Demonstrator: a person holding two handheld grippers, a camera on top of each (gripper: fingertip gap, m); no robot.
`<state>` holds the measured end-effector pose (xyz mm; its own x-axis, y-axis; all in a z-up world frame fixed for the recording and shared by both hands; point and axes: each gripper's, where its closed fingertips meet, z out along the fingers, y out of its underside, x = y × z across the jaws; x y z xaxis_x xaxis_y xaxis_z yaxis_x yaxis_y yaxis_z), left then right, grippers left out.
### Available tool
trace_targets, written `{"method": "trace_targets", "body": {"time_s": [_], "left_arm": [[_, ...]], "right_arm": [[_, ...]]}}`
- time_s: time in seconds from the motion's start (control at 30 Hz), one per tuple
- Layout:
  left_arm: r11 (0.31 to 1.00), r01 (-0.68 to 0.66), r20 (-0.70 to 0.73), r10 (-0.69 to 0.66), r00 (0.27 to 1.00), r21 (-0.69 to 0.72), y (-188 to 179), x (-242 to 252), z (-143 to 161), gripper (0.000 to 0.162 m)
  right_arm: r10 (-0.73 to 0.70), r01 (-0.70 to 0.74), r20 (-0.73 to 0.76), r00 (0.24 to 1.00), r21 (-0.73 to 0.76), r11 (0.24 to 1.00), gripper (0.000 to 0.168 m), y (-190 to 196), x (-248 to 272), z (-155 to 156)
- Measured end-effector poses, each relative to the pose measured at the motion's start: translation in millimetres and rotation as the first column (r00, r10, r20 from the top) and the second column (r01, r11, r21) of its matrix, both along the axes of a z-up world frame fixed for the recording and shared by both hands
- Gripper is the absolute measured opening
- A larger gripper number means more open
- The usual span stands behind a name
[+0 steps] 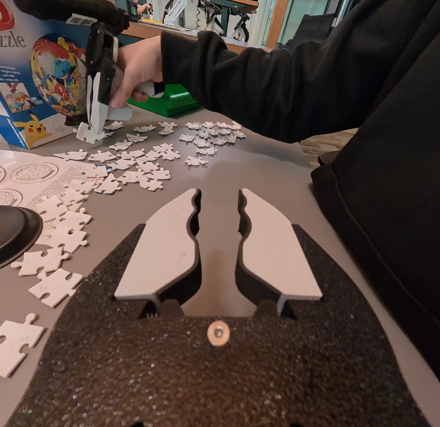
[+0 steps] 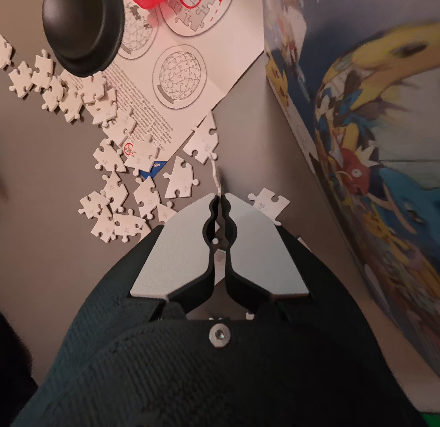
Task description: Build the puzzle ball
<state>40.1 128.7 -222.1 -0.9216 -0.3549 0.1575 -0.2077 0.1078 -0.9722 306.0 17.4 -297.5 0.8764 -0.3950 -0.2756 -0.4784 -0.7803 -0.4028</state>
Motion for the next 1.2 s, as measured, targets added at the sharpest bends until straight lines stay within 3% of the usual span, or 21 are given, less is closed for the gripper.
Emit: {"method": "trace_targets", "body": {"time_s": [0.27, 0.47, 0.63, 0.73, 0.83, 0.97, 1.1, 1.2], "left_arm": [[1.000, 0.006, -0.004, -0.006, 1.000, -0.001, -1.5, 0.7, 0.2, 0.029], [1.000, -0.006, 0.022, 0.006, 1.000, -0.010, 1.2, 0.6, 7.2, 0.029], [0.993, -0.102, 0.083, 0.107, 0.991, -0.067, 24.5, 8.0, 33.1, 0.029], [0.968, -0.245, 0.125, 0.249, 0.960, -0.049, 57.8, 18.8, 52.3, 0.033], [0.850, -0.527, 0.179, 0.520, 0.835, -0.013, 127.3, 36.9, 80.2, 0.033], [0.541, -0.822, 0.157, 0.809, 0.566, 0.176, 254.5, 48.5, 91.9, 0.030], [0.307, -0.804, 0.156, 0.886, 0.437, 0.509, 351.0, 45.8, 73.2, 0.035], [0.205, -0.685, 0.080, 0.930, 0.360, 0.699, 397.4, 42.5, 52.7, 0.043]], "right_arm": [[-0.044, 0.046, 0.069, 0.997, -0.018, 0.999, 0.015, -1.5, 9.8, -8.1], [-0.124, 0.125, 0.168, 0.978, 0.004, 0.992, 0.024, -13.5, 5.8, 9.2], [-0.155, 0.139, 0.267, 0.951, 0.076, 0.987, 0.027, -21.9, -18.7, 33.3], [-0.162, 0.126, 0.339, 0.927, 0.126, 0.984, 0.028, -26.7, -37.7, 51.2], [-0.184, 0.088, 0.388, 0.903, 0.252, 0.964, 0.032, -24.2, -64.8, 73.9], [-0.251, 0.036, 0.465, 0.849, 0.423, 0.905, 0.040, -20.7, -101.6, 97.3], [-0.240, -0.044, 0.538, 0.808, 0.462, 0.886, 0.049, -18.9, -136.7, 96.1], [-0.244, -0.048, 0.572, 0.783, 0.447, 0.893, 0.051, -23.4, -147.7, 91.6]]}}
